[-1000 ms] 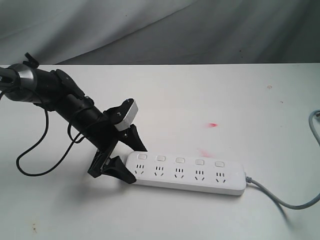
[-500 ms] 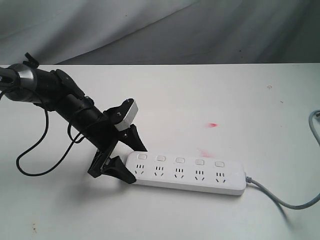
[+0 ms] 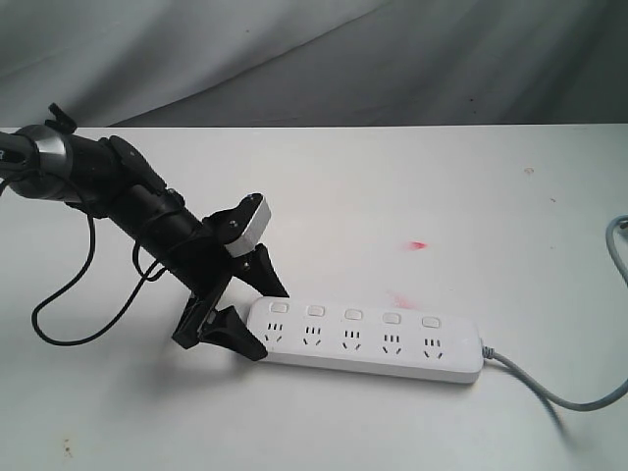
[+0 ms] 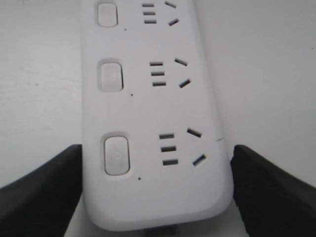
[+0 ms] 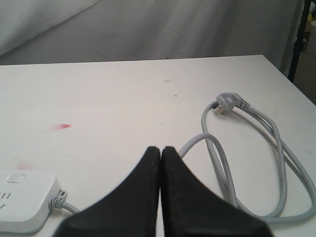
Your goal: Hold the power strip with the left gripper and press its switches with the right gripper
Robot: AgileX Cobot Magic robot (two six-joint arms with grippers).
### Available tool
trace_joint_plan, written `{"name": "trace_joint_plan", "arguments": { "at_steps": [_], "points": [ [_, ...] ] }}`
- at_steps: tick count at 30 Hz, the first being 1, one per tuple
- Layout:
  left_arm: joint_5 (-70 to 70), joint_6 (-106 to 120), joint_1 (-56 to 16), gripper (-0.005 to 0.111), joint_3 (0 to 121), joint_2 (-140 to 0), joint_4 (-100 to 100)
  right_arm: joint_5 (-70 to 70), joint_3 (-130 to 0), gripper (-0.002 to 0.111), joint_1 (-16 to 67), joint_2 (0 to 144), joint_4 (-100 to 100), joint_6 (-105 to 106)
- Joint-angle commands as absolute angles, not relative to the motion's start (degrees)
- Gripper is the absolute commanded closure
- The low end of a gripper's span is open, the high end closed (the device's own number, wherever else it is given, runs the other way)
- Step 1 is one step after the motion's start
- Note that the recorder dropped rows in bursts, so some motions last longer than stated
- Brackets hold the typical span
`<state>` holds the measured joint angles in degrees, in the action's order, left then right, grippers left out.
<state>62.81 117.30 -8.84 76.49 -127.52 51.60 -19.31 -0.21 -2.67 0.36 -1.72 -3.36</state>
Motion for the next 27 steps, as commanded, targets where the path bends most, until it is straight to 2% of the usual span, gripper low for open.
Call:
{"name": "trace_joint_plan", "arguments": {
  "at_steps": [1, 13, 18, 23, 27],
  "points": [
    [62.9, 116.9, -9.3, 0.107, 76.3, -127.5, 51.7, -19.0, 0.0, 0.108, -2.9, 0.0, -1.9, -3.4],
    [63.2, 116.9, -9.3, 0.106, 76.3, -127.5, 52.2, -19.0, 0.0, 0.108, -2.9, 0.0, -1.9, -3.4],
    [66.3, 117.5, -9.3, 0.085, 76.3, -127.5, 52.1, -19.0, 0.0, 0.108, -2.9, 0.0, -1.9, -3.4],
    [65.5, 117.5, -9.3, 0.049, 76.3, -127.5, 51.9, -19.0, 0.0, 0.108, -2.9, 0.0, -1.9, -3.4],
    [65.5, 117.1, -9.3, 0.033, 76.3, -127.5, 51.9, -19.0, 0.0, 0.108, -2.9, 0.0, -1.9, -3.4]
  ]
}}
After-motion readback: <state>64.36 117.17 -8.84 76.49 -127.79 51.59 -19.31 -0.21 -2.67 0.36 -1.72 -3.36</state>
